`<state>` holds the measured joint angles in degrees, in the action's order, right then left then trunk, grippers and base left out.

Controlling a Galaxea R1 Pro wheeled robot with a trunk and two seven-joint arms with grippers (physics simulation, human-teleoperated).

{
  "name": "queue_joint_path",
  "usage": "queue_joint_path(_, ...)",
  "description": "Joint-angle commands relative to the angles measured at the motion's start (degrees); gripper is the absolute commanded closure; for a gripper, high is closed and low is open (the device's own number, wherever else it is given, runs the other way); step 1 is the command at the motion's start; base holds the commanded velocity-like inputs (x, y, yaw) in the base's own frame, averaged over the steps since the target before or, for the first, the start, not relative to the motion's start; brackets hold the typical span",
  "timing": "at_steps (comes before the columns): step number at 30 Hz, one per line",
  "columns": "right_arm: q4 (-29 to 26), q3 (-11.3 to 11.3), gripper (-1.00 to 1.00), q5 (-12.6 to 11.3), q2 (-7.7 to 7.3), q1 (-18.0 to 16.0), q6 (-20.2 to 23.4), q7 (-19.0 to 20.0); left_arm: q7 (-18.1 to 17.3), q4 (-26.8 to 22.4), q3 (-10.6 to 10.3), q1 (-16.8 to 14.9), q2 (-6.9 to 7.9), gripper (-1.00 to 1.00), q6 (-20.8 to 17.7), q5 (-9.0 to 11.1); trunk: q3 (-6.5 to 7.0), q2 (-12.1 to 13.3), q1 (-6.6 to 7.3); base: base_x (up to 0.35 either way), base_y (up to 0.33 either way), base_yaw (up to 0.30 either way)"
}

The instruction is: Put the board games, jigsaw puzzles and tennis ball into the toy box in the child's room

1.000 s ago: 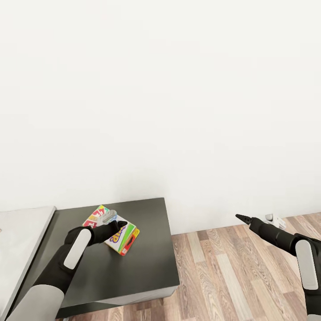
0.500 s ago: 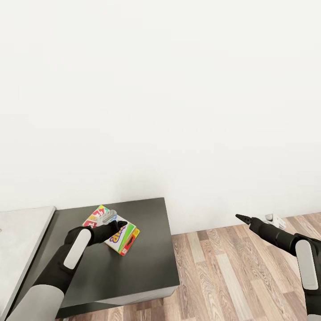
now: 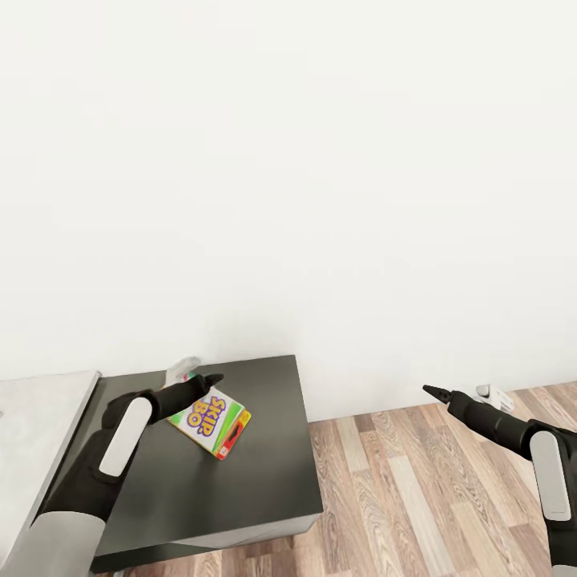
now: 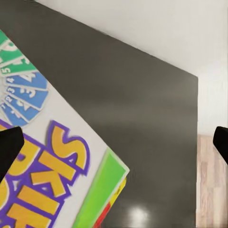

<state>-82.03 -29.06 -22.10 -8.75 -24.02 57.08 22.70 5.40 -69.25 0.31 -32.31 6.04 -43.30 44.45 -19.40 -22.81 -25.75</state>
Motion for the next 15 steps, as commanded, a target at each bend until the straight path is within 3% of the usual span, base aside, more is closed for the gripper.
queue_joint_path(1,-0.01,-0.09,-1.00,0.49,0.02,-0.06,0.25,0.56,0.52,-1.14,0.07,-0.04,0.06,-1.00,-0.31,0.66,-0.10,-0.11,-0.03,0.000,0.000,0.000)
queue_joint_path(8,0.11,0.05,-1.00,0.69,0.04,-0.06,0.23,0.50,0.34,-5.50,0.23,-0.04,0.21,-1.00,-1.25,3.09,-0.10,-0.11,-0.03,0.000,0.000,0.000)
queue_joint_path(11,0.16,0.12,-1.00,0.80,0.04,0.03,0.23,0.47,0.31,-7.00,0.26,-0.04,0.27,-1.00,-1.89,6.47,-0.10,-0.11,-0.03,0.000,0.000,0.000)
queue_joint_path(12,0.16,0.12,-1.00,0.80,0.04,0.03,0.23,0.47,0.31,-7.00,0.26,-0.04,0.27,-1.00,-1.89,6.47,-0.10,-0.11,-0.03,0.000,0.000,0.000)
queue_joint_path(14,0.18,0.16,-1.00,0.84,0.04,0.16,0.23,0.45,0.28,-7.65,0.28,-0.04,0.32,-1.00,-2.14,9.09,-0.10,-0.11,-0.03,0.000,0.000,0.000)
queue_joint_path(15,0.18,0.16,-1.00,0.84,0.04,0.16,0.23,0.45,0.28,-7.65,0.28,-0.04,0.32,-1.00,-2.14,9.09,-0.10,-0.11,-0.03,0.000,0.000,0.000)
